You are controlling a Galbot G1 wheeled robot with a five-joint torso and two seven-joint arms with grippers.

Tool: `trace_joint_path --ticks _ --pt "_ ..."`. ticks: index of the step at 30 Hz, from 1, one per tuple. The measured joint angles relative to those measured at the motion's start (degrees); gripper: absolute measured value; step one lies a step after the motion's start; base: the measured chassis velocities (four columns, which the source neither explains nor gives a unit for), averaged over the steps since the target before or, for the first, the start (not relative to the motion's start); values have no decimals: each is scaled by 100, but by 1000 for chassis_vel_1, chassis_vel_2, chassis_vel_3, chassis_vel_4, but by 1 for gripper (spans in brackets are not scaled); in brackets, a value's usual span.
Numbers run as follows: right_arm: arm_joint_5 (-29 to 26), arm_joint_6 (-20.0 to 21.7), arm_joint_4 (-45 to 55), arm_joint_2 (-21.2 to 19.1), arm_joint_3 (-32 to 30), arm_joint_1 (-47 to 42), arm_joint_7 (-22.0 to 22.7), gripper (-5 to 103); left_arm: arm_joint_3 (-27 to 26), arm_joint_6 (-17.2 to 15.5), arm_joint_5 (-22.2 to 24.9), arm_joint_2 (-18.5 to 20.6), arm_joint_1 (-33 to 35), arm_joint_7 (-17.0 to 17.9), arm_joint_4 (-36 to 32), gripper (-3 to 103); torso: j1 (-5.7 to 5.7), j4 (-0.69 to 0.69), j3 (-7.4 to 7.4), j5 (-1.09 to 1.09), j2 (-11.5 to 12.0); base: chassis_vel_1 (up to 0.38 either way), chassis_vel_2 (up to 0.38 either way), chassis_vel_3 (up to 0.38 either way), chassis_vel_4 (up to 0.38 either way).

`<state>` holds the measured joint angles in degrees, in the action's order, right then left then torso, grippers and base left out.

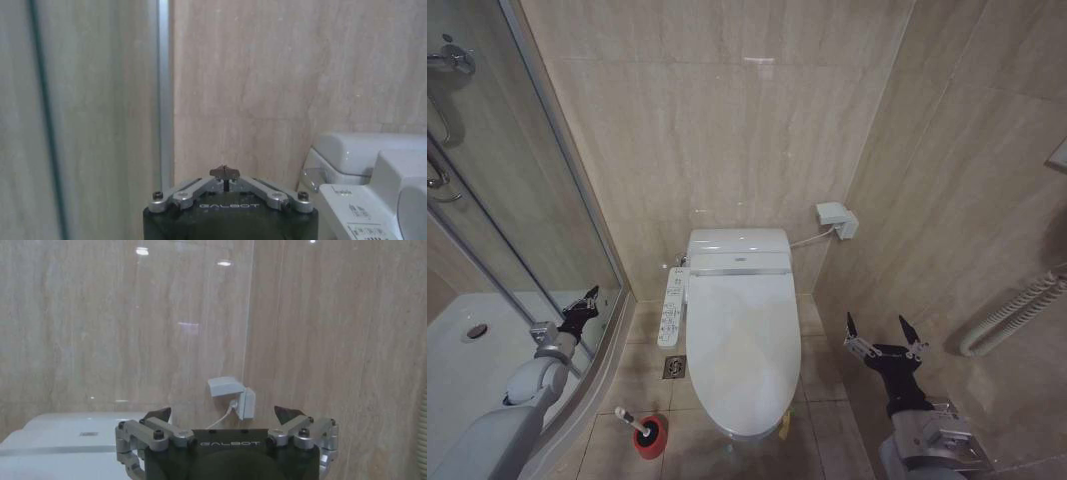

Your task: Open the toilet lid, clean the toilet bowl with a toilet brush, close the toilet lid, and flush.

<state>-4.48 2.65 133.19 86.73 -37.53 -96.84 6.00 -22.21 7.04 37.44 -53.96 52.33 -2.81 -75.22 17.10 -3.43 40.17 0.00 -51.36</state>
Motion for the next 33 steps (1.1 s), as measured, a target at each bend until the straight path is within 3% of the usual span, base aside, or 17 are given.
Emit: trace_joint_path --ticks 6,12,21,28,33 --pt "0 0 0 0 0 0 0 100 218 179 -105 -27 -264 -76 185 0 0 0 0 0 0 0 0 0 0" --pt "0 0 0 0 0 0 0 100 478 304 -33 -3 -640 -386 510 0 0 1 0 0 0 0 0 0 0" --pt "0 0 0 0 0 0 0 100 824 331 7 -2 -1075 -473 862 0 0 1 0 1 0 0 0 0 0" --pt "0 0 0 0 0 0 0 100 1265 651 -111 -173 -1743 -854 1657 0 0 -1 0 0 0 0 0 0 0" --pt "0 0 0 0 0 0 0 100 1526 663 -122 -259 -2020 -980 1978 0 0 1 0 0 0 0 0 0 0"
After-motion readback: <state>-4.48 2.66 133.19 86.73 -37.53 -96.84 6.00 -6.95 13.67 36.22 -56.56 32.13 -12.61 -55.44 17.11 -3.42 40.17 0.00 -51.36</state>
